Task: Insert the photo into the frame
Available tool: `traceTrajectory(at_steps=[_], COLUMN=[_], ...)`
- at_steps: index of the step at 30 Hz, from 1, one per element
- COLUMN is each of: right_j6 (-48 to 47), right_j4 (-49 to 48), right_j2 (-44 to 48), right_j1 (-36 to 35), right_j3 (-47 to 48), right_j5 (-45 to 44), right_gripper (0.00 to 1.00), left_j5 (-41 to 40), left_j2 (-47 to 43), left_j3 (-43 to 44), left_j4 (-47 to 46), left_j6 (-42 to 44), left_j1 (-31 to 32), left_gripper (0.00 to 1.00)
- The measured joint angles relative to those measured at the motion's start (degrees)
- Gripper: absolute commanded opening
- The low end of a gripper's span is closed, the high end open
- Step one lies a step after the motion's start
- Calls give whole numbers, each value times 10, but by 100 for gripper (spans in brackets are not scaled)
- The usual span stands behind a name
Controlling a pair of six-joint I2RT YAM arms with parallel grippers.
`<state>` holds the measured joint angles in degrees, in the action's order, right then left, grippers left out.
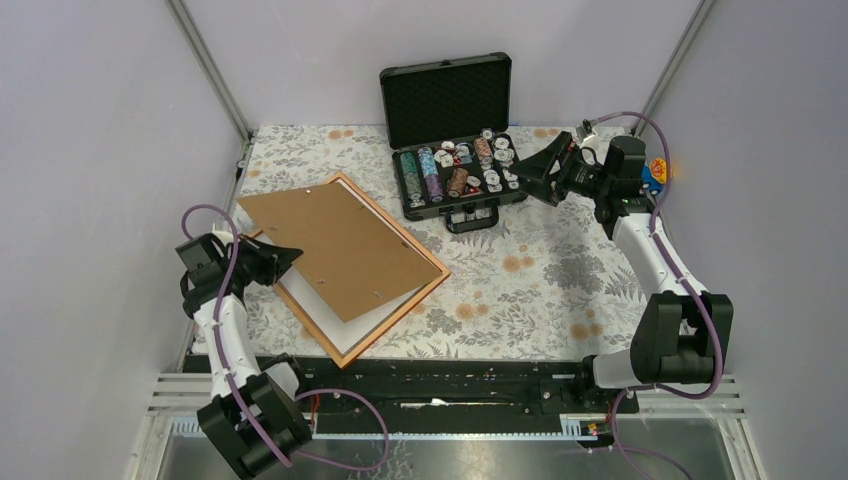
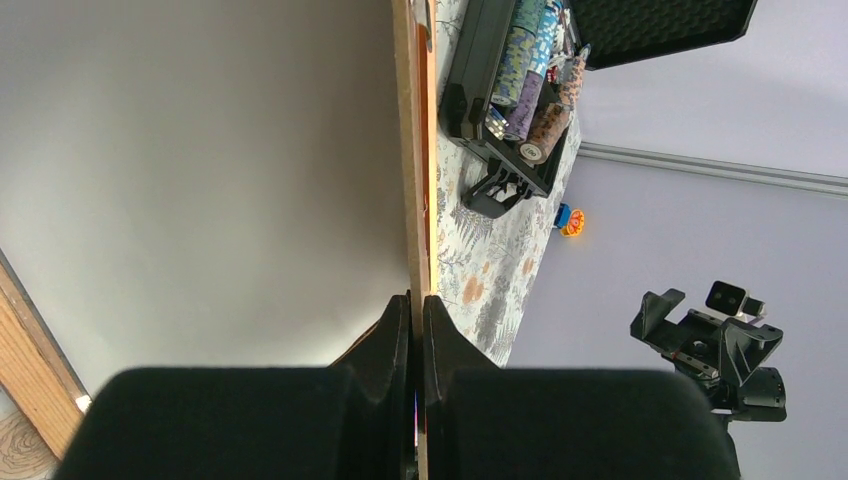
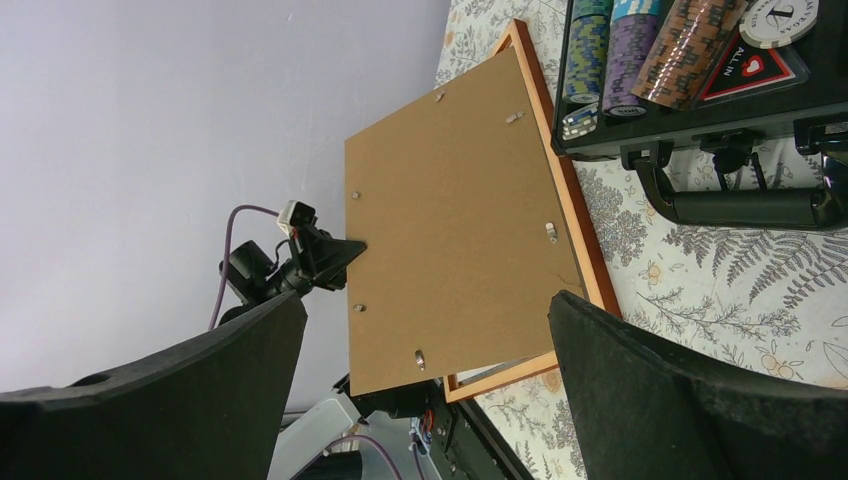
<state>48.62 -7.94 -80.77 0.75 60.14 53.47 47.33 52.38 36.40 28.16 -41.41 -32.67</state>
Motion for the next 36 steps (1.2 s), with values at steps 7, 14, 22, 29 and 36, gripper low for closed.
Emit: traceTrajectory(at_steps=[7, 14, 22, 29, 36], right_j6=[0, -1, -3, -4, -4], right_j4=[0, 0, 0, 0, 0], right_j2=[-4, -10, -12, -17, -17], right_j1=[0, 0, 0, 0, -9], right_j3=[0, 0, 0, 0, 0], right_j5=[0, -1, -1, -1, -3], right_gripper=[100, 100, 100, 100, 100], left_j5=[13, 22, 24, 24, 25], left_j2=[33, 57, 70, 69, 55], left_j3=[0, 7, 15, 18, -14], left_j4=[-25, -35, -39, -59, -109], left_j6=[8, 20, 30, 19, -2], left_j1=[0, 0, -2, -3, -3], left_gripper=[0, 0, 0, 0, 0])
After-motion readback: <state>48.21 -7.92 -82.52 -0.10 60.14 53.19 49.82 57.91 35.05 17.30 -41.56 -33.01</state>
